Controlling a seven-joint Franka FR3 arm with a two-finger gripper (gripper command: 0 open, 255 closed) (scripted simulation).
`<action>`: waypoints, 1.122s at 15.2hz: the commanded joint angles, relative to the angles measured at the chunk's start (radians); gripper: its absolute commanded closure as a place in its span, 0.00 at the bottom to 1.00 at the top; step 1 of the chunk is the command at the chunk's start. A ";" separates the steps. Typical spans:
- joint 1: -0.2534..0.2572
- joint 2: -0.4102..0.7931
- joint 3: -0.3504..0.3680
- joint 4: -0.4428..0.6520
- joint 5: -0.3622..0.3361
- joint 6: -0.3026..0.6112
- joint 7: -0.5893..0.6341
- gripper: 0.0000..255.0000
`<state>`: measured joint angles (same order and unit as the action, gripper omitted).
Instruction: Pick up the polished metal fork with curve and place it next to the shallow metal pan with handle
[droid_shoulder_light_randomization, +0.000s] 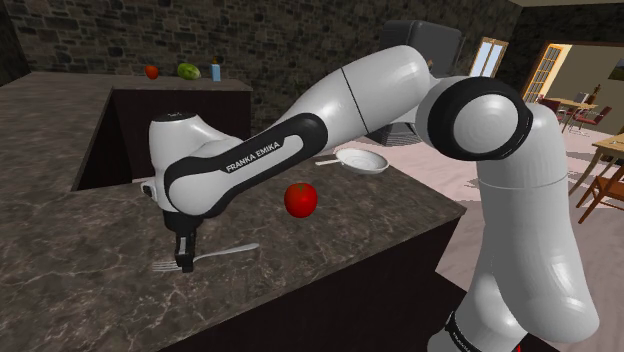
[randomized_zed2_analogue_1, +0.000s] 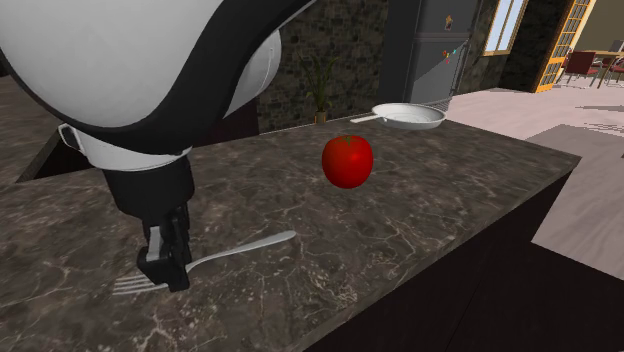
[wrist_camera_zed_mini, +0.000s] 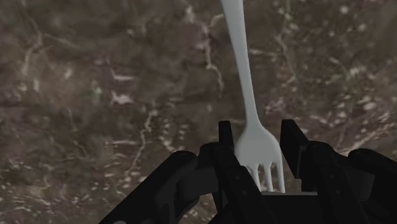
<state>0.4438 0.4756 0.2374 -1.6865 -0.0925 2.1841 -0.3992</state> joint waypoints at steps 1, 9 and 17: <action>0.003 0.004 0.002 0.000 0.001 -0.001 0.001 1.00; -0.003 -0.039 0.008 0.034 0.013 -0.077 -0.007 1.00; -0.005 -0.075 0.013 0.091 0.023 -0.169 -0.011 1.00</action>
<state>0.4400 0.4103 0.2496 -1.5979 -0.0714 2.0274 -0.4098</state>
